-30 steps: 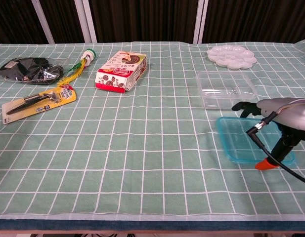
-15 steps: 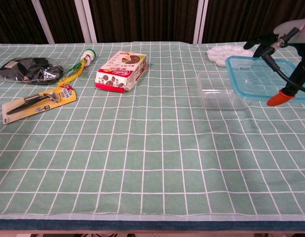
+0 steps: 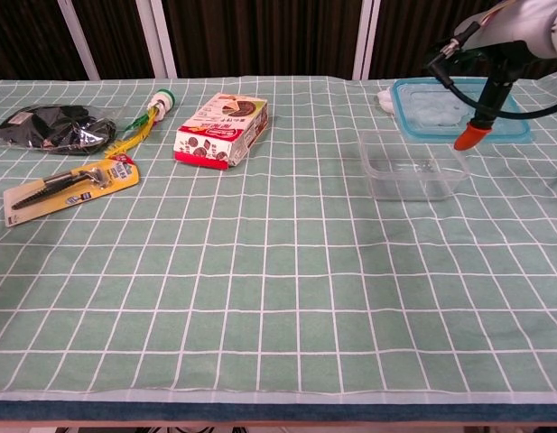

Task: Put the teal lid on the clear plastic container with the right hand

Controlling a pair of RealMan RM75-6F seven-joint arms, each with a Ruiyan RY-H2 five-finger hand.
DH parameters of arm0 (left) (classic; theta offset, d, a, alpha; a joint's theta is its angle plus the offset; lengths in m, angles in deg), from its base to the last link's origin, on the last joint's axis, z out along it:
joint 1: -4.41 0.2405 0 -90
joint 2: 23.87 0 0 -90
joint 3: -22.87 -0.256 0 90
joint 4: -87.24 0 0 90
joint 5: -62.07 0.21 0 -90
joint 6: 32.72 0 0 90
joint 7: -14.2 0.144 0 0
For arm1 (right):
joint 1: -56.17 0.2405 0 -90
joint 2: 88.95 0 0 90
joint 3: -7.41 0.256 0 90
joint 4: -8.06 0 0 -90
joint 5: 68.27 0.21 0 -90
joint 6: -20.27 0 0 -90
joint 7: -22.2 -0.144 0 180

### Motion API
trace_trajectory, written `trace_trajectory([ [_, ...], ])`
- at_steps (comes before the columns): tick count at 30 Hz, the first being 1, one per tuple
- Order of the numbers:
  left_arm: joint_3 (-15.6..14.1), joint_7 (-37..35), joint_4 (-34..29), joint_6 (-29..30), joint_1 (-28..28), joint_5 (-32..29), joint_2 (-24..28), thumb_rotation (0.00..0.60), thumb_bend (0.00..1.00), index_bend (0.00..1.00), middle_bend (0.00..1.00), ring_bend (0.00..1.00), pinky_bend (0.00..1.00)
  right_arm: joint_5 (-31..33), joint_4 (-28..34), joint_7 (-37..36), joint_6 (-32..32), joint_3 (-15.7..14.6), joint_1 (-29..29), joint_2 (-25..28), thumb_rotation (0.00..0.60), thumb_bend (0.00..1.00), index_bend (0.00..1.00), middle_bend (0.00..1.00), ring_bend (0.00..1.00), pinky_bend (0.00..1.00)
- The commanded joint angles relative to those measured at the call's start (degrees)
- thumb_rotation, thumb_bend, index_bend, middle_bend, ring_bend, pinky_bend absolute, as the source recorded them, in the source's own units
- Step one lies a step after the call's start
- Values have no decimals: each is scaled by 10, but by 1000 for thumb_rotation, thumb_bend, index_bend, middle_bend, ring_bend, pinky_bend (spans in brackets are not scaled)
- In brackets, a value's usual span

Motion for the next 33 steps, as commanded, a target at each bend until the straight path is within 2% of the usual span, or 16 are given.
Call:
trace_trajectory([
  [1, 1, 0, -1, -4, -2, -6, 0, 600, 542, 86, 0, 0, 0, 19, -45, -5, -18, 2, 23, -27, 600, 270, 0, 483, 128, 0],
  [8, 8, -3, 0, -14, -6, -28, 3, 600, 542, 86, 0, 0, 0, 32, -118, -6, -40, -9, 49, -66, 600, 271, 0, 483, 128, 0],
  [20, 13, -1, -6, -24, -12, -52, 8, 600, 542, 87, 0, 0, 0, 29, -205, -19, -63, -23, 71, -121, 600, 271, 0, 483, 128, 0],
  [24, 14, 0, -7, -24, -13, -56, 9, 600, 542, 86, 0, 0, 0, 30, -218, -22, -83, -28, 73, -125, 600, 271, 0, 483, 128, 0],
  [33, 13, 6, -5, -22, -14, -59, 8, 600, 542, 86, 0, 0, 0, -14, -217, -55, -119, -38, 65, -113, 600, 271, 0, 483, 128, 0],
])
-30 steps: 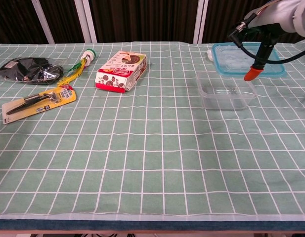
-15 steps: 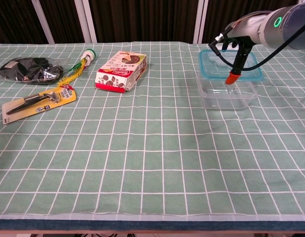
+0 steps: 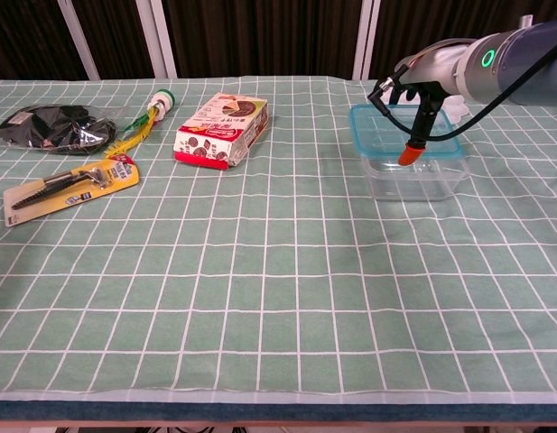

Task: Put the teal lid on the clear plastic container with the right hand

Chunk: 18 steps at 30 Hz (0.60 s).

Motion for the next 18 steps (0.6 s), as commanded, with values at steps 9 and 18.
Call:
trace_trajectory([
  [9, 1, 4, 3, 4, -1, -3, -3, 600, 542, 87, 0, 0, 0, -13, 4, -14, -16, -21, 0, 11, 600, 271, 0, 483, 128, 0],
  [18, -1, 6, 5, 2, -3, -7, -3, 600, 542, 87, 0, 0, 0, -9, -1, -13, -1, -35, 6, 6, 600, 271, 0, 488, 128, 0],
])
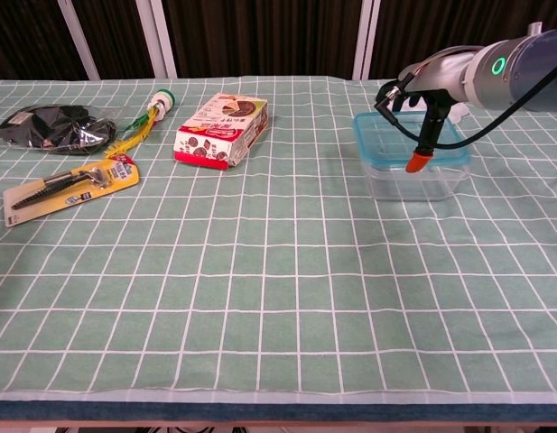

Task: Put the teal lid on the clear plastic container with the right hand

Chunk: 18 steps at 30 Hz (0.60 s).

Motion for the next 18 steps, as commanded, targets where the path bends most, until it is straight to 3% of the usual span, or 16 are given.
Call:
trace_trajectory([
  [1, 0, 0, 0, 0, 0, 0, 0, 600, 542, 87, 0, 0, 0, 0, -3, 3, 7, -5, 2, -4, 600, 271, 0, 488, 128, 0],
  [18, -1, -3, -2, -1, -2, -3, 3, 600, 542, 87, 0, 0, 0, 46, 3, 41, 66, -11, 16, -28, 600, 271, 0, 488, 128, 0],
])
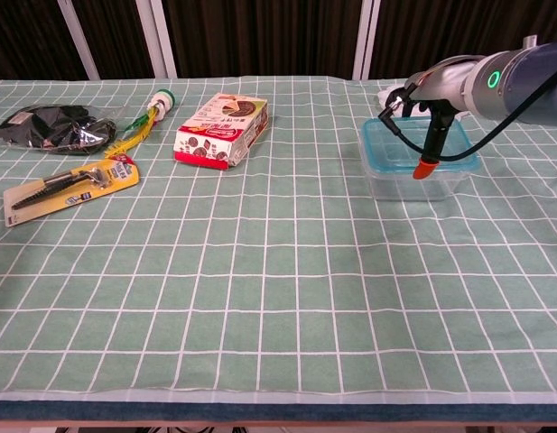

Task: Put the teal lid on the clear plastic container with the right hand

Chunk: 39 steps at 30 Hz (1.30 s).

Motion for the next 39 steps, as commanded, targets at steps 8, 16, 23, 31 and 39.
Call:
trace_trajectory([
  [8, 0, -4, -1, -2, -1, -2, 3, 600, 542, 87, 0, 0, 0, 24, -4, 20, 18, 6, 7, -14, 600, 271, 0, 488, 128, 0],
  [16, -1, -4, -2, -2, -2, -2, 3, 600, 542, 87, 0, 0, 0, 29, -12, 21, 16, 14, 5, -15, 600, 271, 0, 488, 128, 0],
  [23, -1, -3, -2, -2, -2, -4, 3, 600, 542, 87, 0, 0, 0, 35, -14, 25, 7, 15, 3, -14, 600, 271, 0, 488, 128, 0],
  [31, -1, -3, -1, -2, -3, -5, 3, 600, 542, 87, 0, 0, 0, 34, -12, 24, 2, 18, 3, -14, 600, 271, 0, 488, 128, 0],
  [39, -1, -3, -2, -2, -3, -6, 4, 600, 542, 87, 0, 0, 0, 34, -18, 23, -3, 20, 4, -18, 600, 271, 0, 488, 128, 0],
])
